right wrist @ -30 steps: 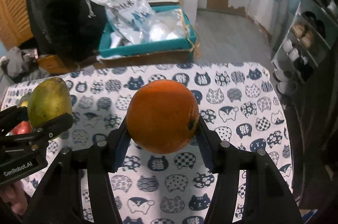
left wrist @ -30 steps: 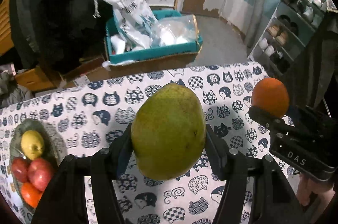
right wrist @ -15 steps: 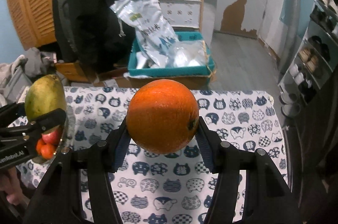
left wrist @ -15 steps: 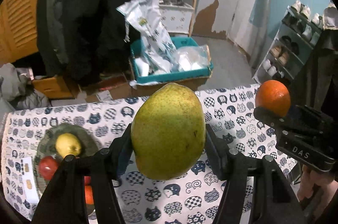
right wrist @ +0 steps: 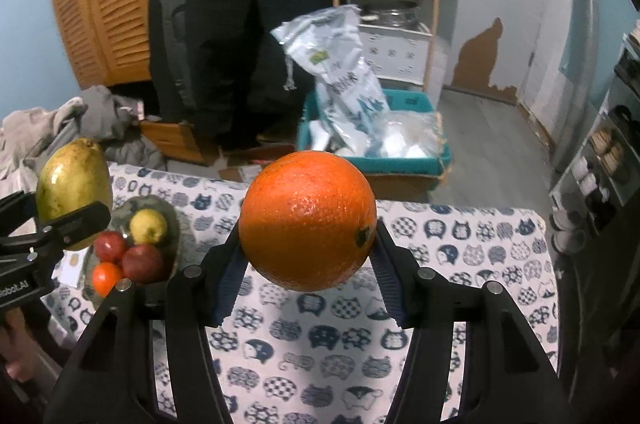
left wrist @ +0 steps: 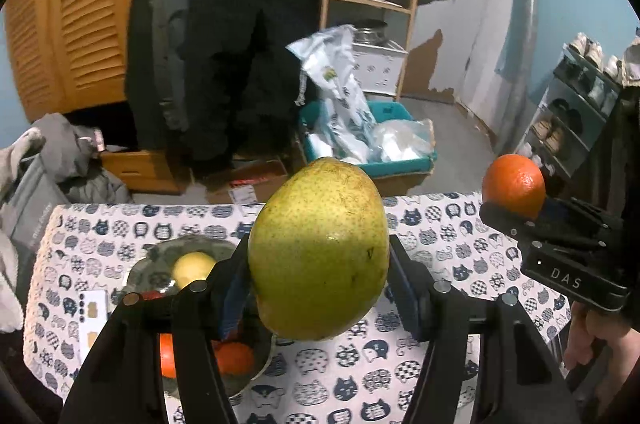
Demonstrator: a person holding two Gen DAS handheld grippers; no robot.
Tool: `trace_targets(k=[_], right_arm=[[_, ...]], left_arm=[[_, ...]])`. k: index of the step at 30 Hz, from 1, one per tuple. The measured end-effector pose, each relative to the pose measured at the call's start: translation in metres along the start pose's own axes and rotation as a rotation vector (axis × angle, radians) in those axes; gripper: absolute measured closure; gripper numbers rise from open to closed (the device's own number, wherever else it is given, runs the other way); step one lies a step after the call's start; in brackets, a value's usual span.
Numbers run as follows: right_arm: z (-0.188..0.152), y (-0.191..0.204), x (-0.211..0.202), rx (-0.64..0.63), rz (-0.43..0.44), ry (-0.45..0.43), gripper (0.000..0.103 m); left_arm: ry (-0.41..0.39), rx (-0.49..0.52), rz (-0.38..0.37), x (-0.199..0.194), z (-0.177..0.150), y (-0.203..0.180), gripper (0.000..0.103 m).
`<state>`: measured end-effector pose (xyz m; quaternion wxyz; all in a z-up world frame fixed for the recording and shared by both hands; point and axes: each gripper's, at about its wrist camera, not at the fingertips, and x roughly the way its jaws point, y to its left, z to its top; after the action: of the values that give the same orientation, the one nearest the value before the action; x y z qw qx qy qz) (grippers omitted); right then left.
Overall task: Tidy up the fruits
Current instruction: 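Lift and carry the orange in the right tool while the left tool carries the pear to the bowl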
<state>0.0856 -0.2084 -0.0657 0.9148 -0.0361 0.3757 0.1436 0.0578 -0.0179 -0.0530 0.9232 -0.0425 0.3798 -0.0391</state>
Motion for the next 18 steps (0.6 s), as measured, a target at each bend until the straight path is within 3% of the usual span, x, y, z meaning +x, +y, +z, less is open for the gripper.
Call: trace_targets(k=[18], right_arm=[[0.012,0.104,0.045,-0.116,0.118,0.053,0.045]], left_arm=[[0.031,-0.117,0.125,-0.009,-0.029,0.096,0.039]])
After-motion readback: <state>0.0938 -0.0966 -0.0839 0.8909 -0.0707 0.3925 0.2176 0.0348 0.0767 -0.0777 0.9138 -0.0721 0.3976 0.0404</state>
